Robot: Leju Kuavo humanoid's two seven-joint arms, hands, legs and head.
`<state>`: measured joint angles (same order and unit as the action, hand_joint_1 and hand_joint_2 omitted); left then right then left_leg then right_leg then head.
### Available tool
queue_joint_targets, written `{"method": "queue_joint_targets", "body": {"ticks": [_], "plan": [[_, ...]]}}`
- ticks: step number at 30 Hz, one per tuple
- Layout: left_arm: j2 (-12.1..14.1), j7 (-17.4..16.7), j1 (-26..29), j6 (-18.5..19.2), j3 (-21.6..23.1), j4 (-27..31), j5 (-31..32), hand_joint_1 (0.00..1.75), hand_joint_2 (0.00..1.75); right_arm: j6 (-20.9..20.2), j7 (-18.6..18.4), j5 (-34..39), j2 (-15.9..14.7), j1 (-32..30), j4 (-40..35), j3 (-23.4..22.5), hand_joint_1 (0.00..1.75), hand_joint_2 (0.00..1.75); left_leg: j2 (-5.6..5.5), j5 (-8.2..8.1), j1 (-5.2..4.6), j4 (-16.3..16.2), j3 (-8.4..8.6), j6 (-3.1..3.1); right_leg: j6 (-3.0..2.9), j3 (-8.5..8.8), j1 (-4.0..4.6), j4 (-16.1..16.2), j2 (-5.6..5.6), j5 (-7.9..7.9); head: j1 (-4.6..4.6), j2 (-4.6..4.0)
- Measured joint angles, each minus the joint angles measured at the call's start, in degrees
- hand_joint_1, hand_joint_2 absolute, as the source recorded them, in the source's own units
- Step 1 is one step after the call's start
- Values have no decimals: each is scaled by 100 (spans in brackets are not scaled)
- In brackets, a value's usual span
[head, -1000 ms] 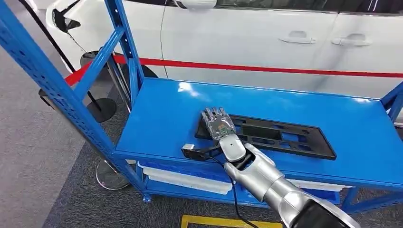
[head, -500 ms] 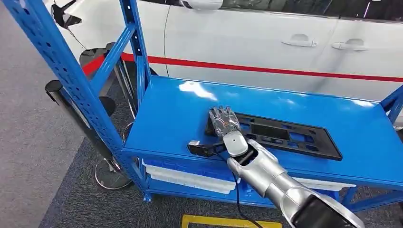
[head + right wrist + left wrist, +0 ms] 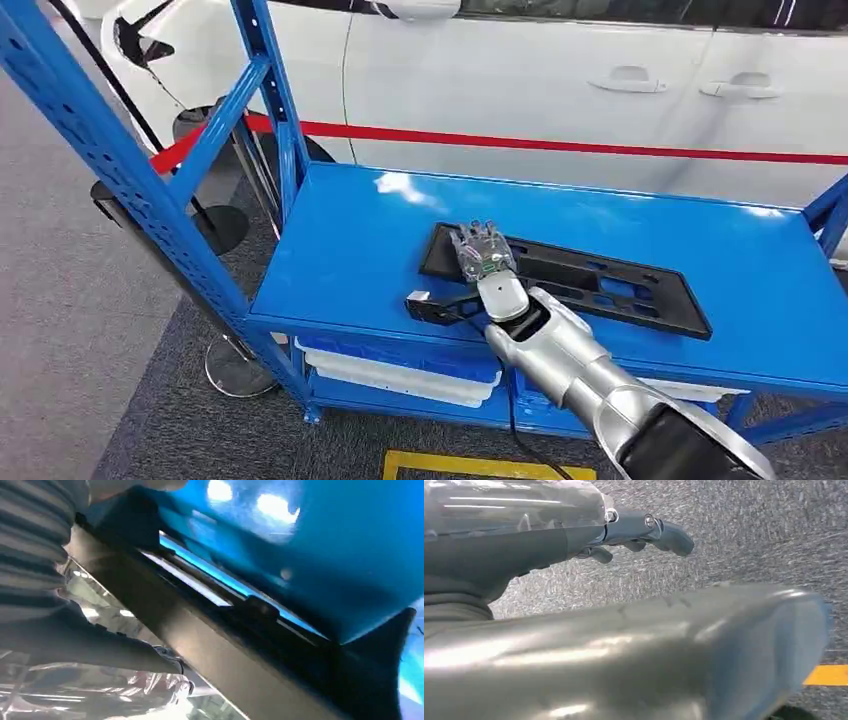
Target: Take the parts from the cabinet and place them on the table.
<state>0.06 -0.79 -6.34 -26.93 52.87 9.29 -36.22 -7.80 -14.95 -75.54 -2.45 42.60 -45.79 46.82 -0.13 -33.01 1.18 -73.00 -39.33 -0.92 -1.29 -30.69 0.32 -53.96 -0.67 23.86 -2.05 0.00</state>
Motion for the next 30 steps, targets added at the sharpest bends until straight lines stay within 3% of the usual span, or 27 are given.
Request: {"method": "queue_joint_targets", "body": {"ticks": [1, 2, 4, 5, 6, 9, 10, 11, 12, 14, 15, 16, 17, 19, 20, 21, 24, 25, 26, 27, 30], "plan": [[7, 0, 8, 0, 0, -2, -4, 0, 0, 0, 0, 0, 0, 0, 20, 7, 0, 175, 1, 73, 0, -27, -15, -14, 6, -4, -2, -23, 3, 12, 0, 0], [13, 2, 8, -2, 0, -2, -11, 0, 0, 2, 2, 2, 4, 9, 31, 13, 0, 175, 1, 265, 3, 213, 101, -28, 19, -7, -9, -58, 7, 33, -2, 0], [22, 17, 1, -13, 0, -2, -11, 0, 0, 2, 0, 2, 11, 53, 77, 26, 0, 175, 12, 738, 20, 1137, 569, -45, 68, -26, -31, -184, 18, 106, -2, 0], [20, 28, -8, -15, 0, 0, -11, 0, 0, 0, 0, 0, 22, 88, 99, 29, 0, 175, 29, 676, 27, 1409, 698, -27, 105, -61, -33, -261, 22, 149, 0, 0], [20, 28, -18, -15, 0, 0, -11, 0, 0, -7, -7, 0, 22, 142, 116, 29, 0, 175, -1, 682, 9, 1444, 709, 47, 143, -114, 33, -360, 40, 202, -4, 0], [22, 33, -19, -18, 0, -2, -2, 0, 0, -31, -20, 0, 28, 185, 206, 35, 0, 175, -9, 686, -18, 1400, 673, 164, 179, -118, 11, -349, 47, 184, 18, 0], [24, 26, -23, -17, 0, -2, -2, 0, 0, -35, -20, 0, 31, 205, 234, 37, 117, 175, -2, 714, 11, 1422, 674, 205, 202, -137, -10, -382, 43, 206, 20, 0], [24, 26, -33, -18, 0, -2, 0, 0, 0, -40, -20, 2, 31, 213, 260, 39, 161, 175, 3, 726, 9, 1422, 668, 225, 244, -184, -25, -516, 50, 327, 22, 0], [24, 26, -46, -18, 0, -2, 4, 0, 0, -42, -20, 2, 31, 213, 289, 44, 171, 175, 2, 734, 9, 1422, 649, 246, 281, -334, -38, -843, 53, 547, 31, 0], [20, 24, -44, -15, 0, -2, 7, 0, 0, -44, -9, 11, 31, 202, 350, 68, 175, 175, 2, 740, 4, 1420, 609, 255, 327, -774, -61, -1714, 53, 953, 31, 0], [20, 22, -37, -15, 0, -2, 7, 0, 0, -44, -2, 13, 35, 195, 369, 85, 175, 175, 2, 740, 3, 1419, 597, 255, 332, -949, -65, -2043, 52, 1042, 33, 0], [22, 13, -31, -15, 0, -2, 7, 0, 0, -39, 7, 15, 37, 188, 385, 98, 175, 175, 1, 741, 2, 1419, 598, 255, 326, -1008, -67, -2133, 52, 993, 31, 0], [24, 9, -30, -15, 0, -2, 7, 0, 0, -24, 28, 17, 37, 192, 400, 109, 175, 175, -5, 740, -5, 1419, 606, 255, 302, -926, -66, -1925, 53, 797, 33, 0], [20, 9, -40, -18, 0, -2, 7, 0, 0, -15, 52, 20, 37, 239, 402, 114, 175, 175, -22, 738, -35, 1421, 639, 252, 193, -457, -30, -952, 62, 261, 33, 0], [1, 9, -44, -17, 2, 0, 7, 0, 0, -13, 55, 26, 37, 265, 405, 116, 175, 175, -22, 738, -18, 1430, 645, 251, 90, -223, 14, -427, 75, 113, 31, 0], [-6, 11, -52, -17, 2, 0, 7, 0, 0, -5, 65, 32, 37, 264, 405, 118, 175, 175, -26, 739, -50, 1435, 639, 219, 78, -205, 26, -382, 36, 170, 22, 0], [-20, 28, -51, -9, 4, 0, 9, 0, 0, 22, 120, 37, 37, 286, 400, 136, 175, 175, -22, 759, -5, 1501, 663, 117, 11, -216, 72, -349, 37, 147, 61, 0], [-22, 33, -61, -9, 4, 0, 11, 0, 0, 22, 144, 39, 37, 308, 392, 142, 175, 175, -21, 770, -37, 1551, 703, 74, -19, -138, 48, -217, 33, 89, 57, 0], [-20, 39, -63, -9, 7, 0, 13, 0, 0, 17, 160, 44, 50, 301, 387, 155, 175, 175, 1, 715, -36, 1454, 680, 74, 30, -59, -10, -97, -5, 17, 55, 0], [-17, 46, -71, -11, 7, 0, 13, 0, 0, 11, 168, 59, 52, 301, 387, 168, 175, 175, -5, 522, -53, 1205, 570, 64, 7, -41, -14, -59, -8, 9, 48, 0], [-9, 46, -49, -9, 7, 0, 13, 0, 0, 20, 168, 61, 55, 270, 387, 190, 175, 175, -6, -45, -44, -49, -20, 26, -18, -77, -4, -94, -27, 20, 48, 0]]}}
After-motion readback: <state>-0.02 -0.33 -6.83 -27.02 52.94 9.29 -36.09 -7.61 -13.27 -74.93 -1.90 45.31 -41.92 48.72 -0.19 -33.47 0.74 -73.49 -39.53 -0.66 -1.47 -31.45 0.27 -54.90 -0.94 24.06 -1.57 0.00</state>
